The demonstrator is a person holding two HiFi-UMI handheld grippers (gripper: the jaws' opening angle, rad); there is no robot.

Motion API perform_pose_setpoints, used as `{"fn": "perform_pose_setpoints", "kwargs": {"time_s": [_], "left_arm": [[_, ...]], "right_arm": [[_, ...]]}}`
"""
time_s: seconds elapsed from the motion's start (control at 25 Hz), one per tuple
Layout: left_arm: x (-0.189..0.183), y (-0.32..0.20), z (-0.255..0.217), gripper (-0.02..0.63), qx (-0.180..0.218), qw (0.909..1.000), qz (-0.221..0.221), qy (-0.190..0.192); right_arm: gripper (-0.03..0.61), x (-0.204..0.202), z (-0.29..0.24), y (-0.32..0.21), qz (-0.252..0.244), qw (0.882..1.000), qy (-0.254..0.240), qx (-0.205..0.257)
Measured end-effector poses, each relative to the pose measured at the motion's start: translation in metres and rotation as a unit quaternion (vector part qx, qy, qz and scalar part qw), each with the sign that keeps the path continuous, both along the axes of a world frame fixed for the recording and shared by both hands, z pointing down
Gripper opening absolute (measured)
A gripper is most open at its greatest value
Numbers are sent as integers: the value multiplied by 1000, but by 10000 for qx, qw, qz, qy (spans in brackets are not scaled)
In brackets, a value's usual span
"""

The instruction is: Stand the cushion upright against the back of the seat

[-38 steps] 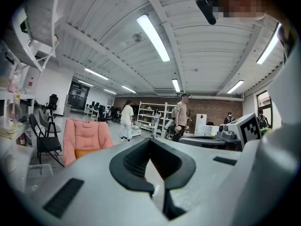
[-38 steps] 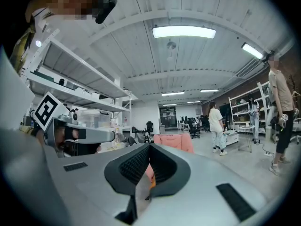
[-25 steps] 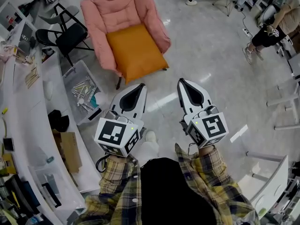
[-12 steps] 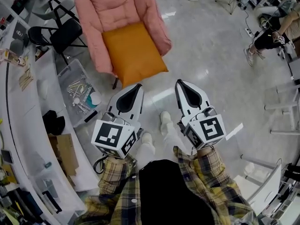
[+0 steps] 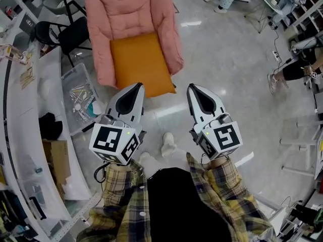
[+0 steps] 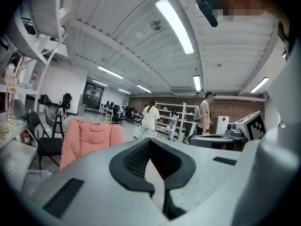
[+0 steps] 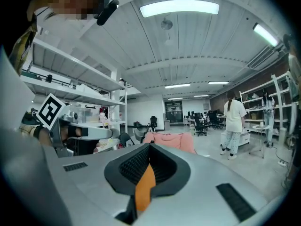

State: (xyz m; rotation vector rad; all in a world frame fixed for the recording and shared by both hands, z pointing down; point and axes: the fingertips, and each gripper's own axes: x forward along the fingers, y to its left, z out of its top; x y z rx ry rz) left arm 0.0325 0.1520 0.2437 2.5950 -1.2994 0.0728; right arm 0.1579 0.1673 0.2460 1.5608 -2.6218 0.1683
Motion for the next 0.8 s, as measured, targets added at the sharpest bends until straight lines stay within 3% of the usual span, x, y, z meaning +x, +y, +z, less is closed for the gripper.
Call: {"fn": "perform_pose_setpoints", "kwargs": {"time_s": [0.16,0.36,0.8], "left_arm": [[12,-19,-5,3,25,9995,-282,-119],[7,-34,-6,3,-26,9981,-576,-205],[-41,-81,4,3,-141,9958,-877,-211]], "right_arm": [[15,24,-4,-15,-179,9998,-58,30],[15,26,-4,-39,-420,9990,-132,33],[35,-22,5,-101,-725,9970,-245,-92]]}}
